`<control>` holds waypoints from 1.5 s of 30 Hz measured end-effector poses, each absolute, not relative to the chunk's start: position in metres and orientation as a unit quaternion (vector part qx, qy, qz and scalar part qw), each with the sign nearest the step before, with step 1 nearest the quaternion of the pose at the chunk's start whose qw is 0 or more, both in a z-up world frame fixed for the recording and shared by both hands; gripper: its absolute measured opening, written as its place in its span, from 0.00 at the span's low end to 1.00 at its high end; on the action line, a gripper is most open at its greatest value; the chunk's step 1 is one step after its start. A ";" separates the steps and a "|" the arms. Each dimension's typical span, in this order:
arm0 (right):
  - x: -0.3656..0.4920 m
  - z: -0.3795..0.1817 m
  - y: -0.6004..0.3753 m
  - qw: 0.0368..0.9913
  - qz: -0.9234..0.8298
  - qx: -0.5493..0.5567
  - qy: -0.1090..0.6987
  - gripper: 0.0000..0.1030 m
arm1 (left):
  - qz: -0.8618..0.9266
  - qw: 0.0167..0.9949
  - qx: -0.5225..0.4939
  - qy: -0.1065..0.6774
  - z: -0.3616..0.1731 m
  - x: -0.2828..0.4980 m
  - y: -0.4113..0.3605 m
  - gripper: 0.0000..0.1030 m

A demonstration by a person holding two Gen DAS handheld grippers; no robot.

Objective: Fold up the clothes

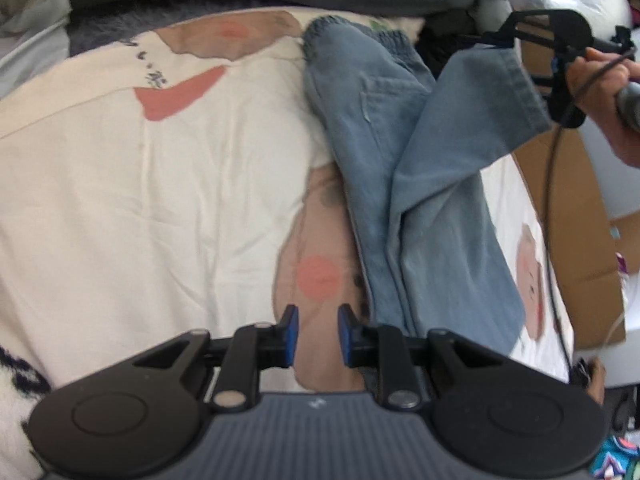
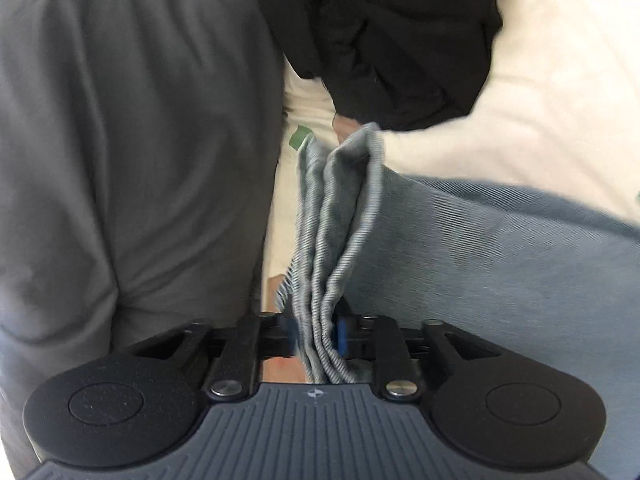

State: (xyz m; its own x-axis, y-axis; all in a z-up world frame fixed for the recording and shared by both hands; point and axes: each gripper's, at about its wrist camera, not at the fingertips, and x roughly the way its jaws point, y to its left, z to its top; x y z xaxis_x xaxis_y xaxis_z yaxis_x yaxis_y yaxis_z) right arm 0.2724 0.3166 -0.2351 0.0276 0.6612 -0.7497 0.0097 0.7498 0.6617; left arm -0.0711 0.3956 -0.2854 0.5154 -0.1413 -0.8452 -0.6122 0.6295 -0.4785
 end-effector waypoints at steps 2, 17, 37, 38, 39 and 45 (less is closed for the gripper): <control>0.278 -0.243 0.322 0.649 0.255 0.287 0.657 0.49 | 0.167 0.773 -0.401 0.463 -0.285 -0.070 0.399 0.26; 0.308 -0.239 0.344 0.556 0.294 0.338 0.700 0.87 | 0.235 0.805 -0.349 0.418 -0.279 -0.033 0.410 0.51; 0.288 -0.153 0.392 0.573 0.371 0.037 0.730 0.96 | 0.250 0.811 -0.325 0.417 -0.283 -0.013 0.403 0.50; 0.287 -0.154 0.392 0.570 0.378 0.022 0.729 0.96 | 0.250 0.810 -0.326 0.417 -0.284 -0.014 0.403 0.50; 0.286 -0.156 0.390 0.567 0.383 0.011 0.729 0.96 | 0.250 0.810 -0.328 0.418 -0.285 -0.015 0.403 0.50; 0.297 -0.172 0.362 0.586 0.395 0.002 0.708 0.96 | 0.249 0.819 -0.322 0.405 -0.284 -0.005 0.412 0.50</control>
